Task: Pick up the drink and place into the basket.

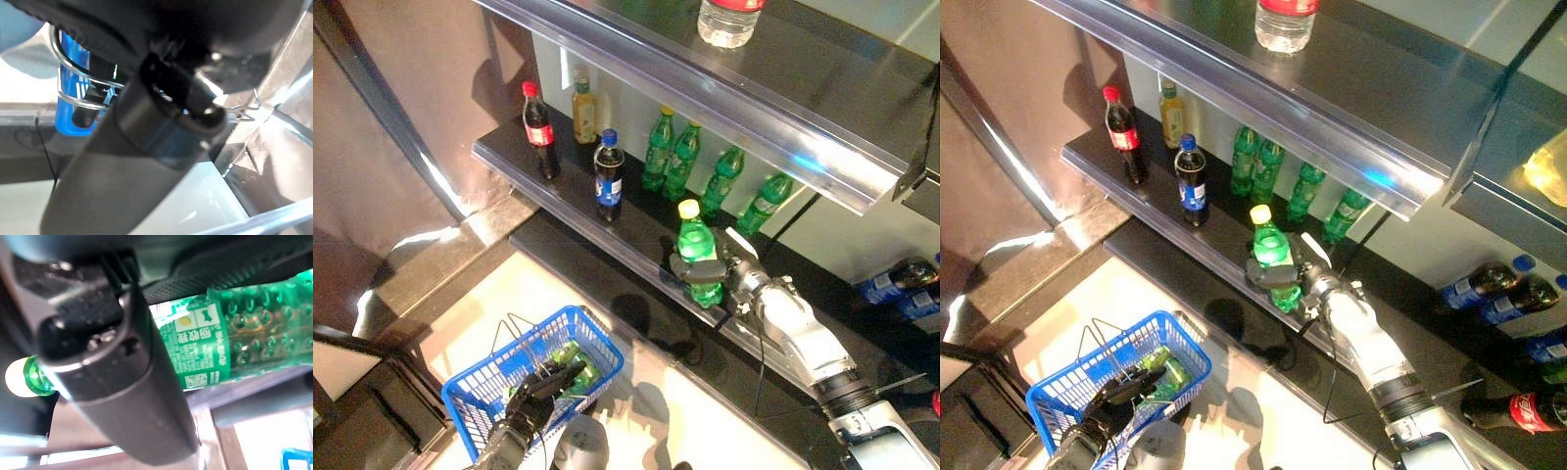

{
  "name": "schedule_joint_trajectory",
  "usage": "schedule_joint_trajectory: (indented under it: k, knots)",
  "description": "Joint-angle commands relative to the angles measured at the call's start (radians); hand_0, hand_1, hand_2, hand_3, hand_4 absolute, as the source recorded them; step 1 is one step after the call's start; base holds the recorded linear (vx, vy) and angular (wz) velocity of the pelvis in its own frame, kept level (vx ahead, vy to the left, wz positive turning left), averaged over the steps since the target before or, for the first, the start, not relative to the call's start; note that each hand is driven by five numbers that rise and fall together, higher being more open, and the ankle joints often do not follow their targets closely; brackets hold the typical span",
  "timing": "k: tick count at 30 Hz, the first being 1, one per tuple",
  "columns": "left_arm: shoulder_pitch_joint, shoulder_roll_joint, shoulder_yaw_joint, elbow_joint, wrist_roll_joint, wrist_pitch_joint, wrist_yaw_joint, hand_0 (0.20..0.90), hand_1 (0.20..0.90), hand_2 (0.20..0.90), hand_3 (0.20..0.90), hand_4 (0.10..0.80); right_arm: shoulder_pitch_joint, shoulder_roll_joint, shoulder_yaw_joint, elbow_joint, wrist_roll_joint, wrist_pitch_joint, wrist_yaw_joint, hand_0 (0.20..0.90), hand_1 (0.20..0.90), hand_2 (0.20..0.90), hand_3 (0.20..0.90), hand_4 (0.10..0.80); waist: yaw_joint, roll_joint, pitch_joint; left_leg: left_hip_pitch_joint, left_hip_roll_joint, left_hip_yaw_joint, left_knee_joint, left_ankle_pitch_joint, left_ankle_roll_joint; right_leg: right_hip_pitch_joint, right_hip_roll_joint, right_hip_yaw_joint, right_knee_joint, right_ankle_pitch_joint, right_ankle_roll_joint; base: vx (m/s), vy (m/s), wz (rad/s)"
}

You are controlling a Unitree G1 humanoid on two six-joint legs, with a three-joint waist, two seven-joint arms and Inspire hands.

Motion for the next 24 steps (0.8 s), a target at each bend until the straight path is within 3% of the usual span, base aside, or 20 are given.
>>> schedule_joint_trajectory:
  k: [1,12,24]
  knots:
    - [-0.075,0.043,-0.040,-0.238,-0.096,-0.149,-0.203,0.300,0.300,0.300,0.200,0.100,-0.125,-0.045,0.026,-0.106,0.029,-0.131,-0.039,0.300,0.300,0.300,0.200,0.100,0.020,0.022,-0.228,0.072,0.031,0.049,-0.065,0.004,0.025,-0.051,0.058,-0.007,0.104,-0.020,-0.088,-0.004,-0.058,0.37]
    - [-0.097,0.096,-0.073,-0.534,-0.203,-0.119,-0.255,0.300,0.300,0.300,0.200,0.100,-0.116,-0.013,0.047,-0.164,0.075,-0.209,-0.114,0.300,0.300,0.300,0.200,0.100,0.084,-0.003,-0.210,0.043,0.028,-0.048,-0.061,0.025,0.011,-0.045,0.078,-0.027,0.127,-0.038,-0.102,-0.001,-0.034,0.21]
    - [-0.099,0.173,-0.095,-0.890,-0.289,-0.004,-0.332,0.300,0.300,0.300,0.200,0.100,-0.079,0.006,0.072,-0.178,0.118,-0.265,-0.094,0.300,0.300,0.300,0.200,0.100,0.129,-0.006,-0.205,0.014,0.021,-0.092,-0.057,0.036,0.004,-0.053,0.072,-0.040,0.134,-0.037,-0.097,-0.003,0.000,0.08]
